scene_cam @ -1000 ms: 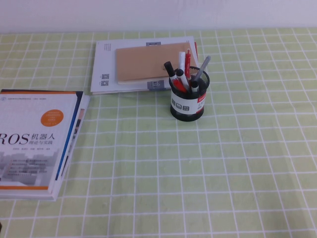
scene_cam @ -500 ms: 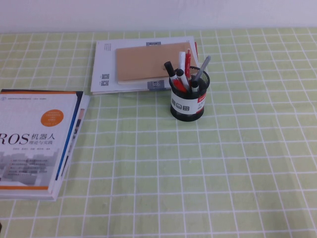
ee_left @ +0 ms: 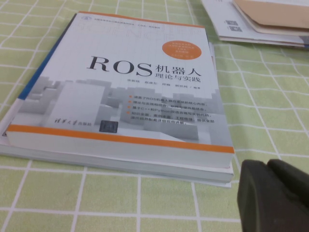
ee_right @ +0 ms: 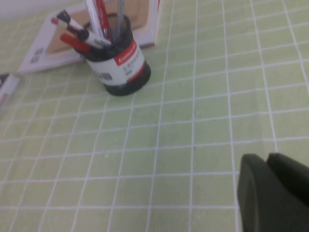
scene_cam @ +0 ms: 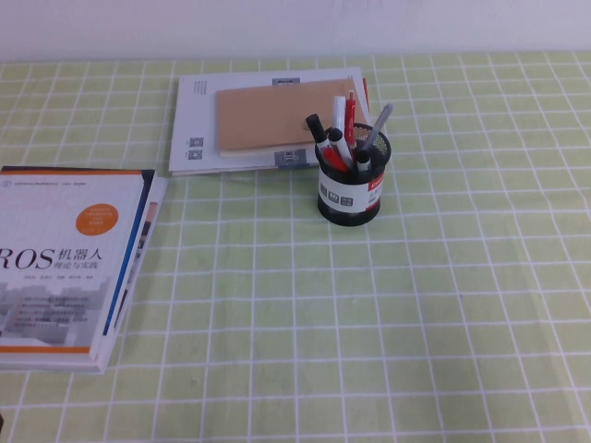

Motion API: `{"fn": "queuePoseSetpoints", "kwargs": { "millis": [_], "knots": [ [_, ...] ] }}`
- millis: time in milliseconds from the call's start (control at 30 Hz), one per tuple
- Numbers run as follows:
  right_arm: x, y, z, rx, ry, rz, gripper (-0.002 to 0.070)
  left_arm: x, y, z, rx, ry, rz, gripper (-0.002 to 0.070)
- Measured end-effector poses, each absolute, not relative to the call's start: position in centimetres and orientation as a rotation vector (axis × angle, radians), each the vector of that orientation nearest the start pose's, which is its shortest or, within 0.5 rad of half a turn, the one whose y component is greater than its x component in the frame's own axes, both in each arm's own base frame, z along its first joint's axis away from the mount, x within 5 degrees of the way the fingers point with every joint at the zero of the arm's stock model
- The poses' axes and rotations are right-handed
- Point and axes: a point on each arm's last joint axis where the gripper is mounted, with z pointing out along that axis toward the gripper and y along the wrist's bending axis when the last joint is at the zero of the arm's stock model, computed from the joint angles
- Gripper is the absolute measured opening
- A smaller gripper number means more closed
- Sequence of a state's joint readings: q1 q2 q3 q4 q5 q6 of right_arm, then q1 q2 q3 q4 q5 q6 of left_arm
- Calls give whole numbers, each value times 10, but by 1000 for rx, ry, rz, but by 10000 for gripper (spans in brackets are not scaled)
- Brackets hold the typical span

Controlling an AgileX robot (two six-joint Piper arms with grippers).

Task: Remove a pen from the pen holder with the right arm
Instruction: 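Take a marker out of the pen holder and lay it on the table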

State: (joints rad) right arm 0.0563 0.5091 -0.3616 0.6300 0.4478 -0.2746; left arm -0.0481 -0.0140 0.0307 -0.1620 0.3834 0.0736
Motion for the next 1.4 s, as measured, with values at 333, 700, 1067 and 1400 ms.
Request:
{"fn": "queuePoseSetpoints", "kwargs": {
  "millis": [333, 700, 1067, 1400],
  "knots": [
    [168, 52, 279, -84, 2139, 506, -13, 52, -8, 170, 15, 1881, -142, -8],
    [204, 133, 284, -379, 1900, 479, 11, 52, -8, 170, 15, 1881, -142, -8],
    [221, 147, 240, -459, 1640, 402, 401, 52, -8, 170, 15, 1881, -142, -8],
    [239, 166, 205, -497, 1487, 422, 427, 52, -8, 170, 15, 1881, -142, -8]
  ]
}}
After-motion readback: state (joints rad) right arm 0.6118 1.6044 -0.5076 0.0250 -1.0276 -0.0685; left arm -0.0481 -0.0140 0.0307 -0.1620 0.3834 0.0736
